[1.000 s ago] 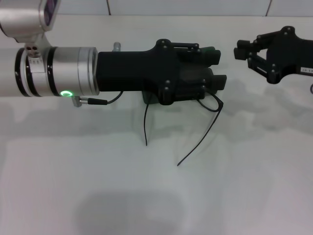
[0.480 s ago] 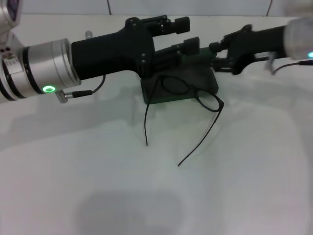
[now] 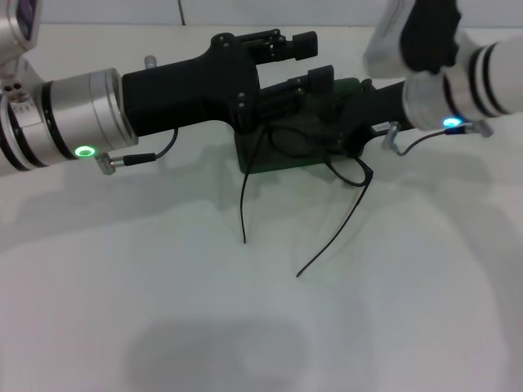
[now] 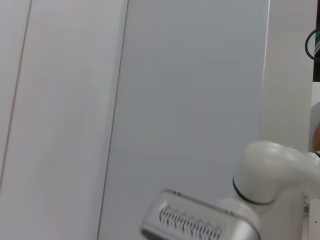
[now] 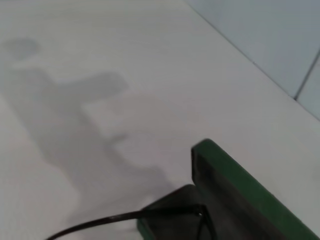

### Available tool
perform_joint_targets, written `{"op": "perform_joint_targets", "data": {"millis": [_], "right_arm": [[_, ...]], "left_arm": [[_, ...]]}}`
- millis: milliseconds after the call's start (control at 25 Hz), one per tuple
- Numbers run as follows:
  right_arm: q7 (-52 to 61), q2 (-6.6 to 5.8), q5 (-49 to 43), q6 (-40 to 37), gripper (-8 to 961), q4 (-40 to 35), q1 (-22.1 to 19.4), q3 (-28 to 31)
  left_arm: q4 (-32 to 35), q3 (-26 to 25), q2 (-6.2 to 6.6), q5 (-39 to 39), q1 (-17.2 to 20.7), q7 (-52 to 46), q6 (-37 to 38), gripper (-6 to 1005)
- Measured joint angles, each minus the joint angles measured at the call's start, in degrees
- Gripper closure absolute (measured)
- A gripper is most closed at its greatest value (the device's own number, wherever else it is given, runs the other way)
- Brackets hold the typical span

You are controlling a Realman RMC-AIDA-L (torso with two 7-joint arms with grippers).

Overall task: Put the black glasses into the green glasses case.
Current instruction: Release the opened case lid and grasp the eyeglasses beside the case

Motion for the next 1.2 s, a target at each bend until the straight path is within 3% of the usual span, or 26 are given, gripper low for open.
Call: {"op": "perform_joint_targets", "data": {"millis": [800,1200], "right_arm": [[2.1,0.0,8.2,13.5,549,0.1,-4.3,-13.3],[2.2,0.01,9.3,14.0,550,1.8,-3.7,-15.2]], "left_arm": [[0.0,0.2,0.16,0.3,-1.8,-2.8,-0.1,487],[-0.1,0.3,0.12,0.3,-2.2,-2.8,-0.5,488]]}}
